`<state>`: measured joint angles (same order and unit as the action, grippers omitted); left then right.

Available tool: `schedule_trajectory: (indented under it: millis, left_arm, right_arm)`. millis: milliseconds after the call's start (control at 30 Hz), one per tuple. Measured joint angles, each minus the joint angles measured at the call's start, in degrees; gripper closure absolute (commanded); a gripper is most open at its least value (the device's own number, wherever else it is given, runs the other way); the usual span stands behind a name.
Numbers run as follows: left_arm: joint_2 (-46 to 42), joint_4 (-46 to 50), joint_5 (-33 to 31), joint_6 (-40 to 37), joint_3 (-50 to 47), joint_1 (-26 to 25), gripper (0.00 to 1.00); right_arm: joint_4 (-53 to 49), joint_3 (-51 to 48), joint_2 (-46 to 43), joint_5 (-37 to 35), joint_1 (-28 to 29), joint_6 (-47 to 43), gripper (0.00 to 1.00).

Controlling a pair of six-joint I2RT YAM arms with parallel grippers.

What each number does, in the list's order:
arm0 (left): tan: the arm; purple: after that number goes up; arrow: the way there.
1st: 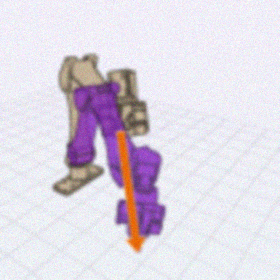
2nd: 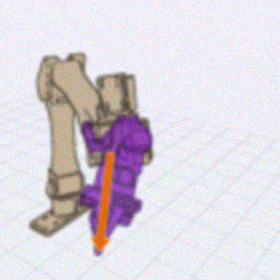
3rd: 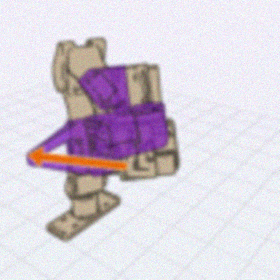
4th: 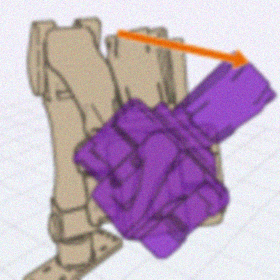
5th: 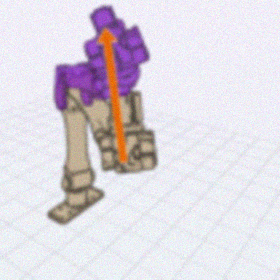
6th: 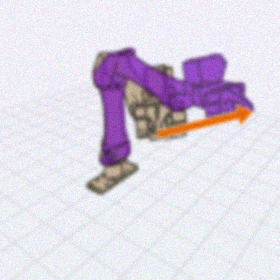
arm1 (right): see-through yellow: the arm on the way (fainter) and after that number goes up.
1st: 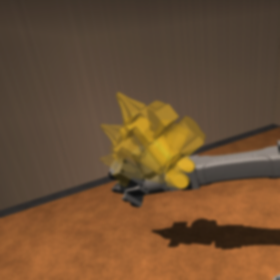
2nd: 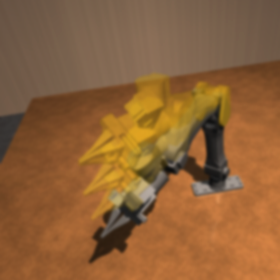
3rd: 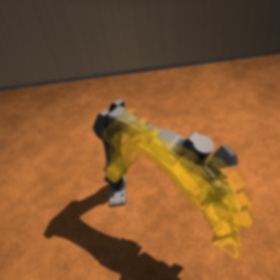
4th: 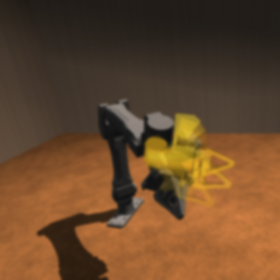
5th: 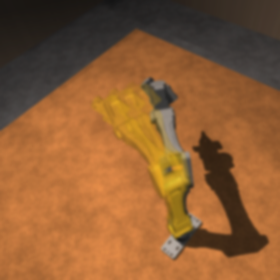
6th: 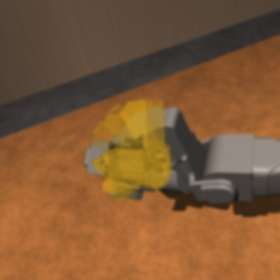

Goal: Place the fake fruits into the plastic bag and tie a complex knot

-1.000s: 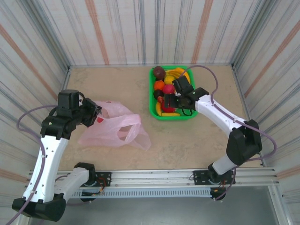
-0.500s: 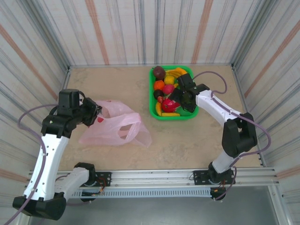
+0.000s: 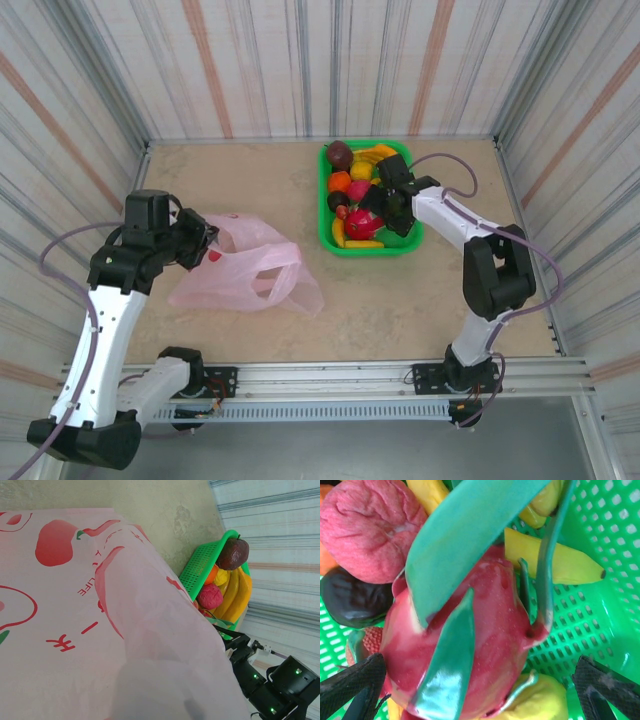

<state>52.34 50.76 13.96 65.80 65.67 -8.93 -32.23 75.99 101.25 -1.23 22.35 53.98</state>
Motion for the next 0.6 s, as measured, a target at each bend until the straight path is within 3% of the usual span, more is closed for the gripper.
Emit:
schedule_trajectory:
  millis: [600]
  left_arm:
    - [0.0,0.0,0.1,0.0,0.0,0.0,1.0]
  right_arm:
    - [6.6,0.0,4.3,3.0,-0.6,-0.2,0.01]
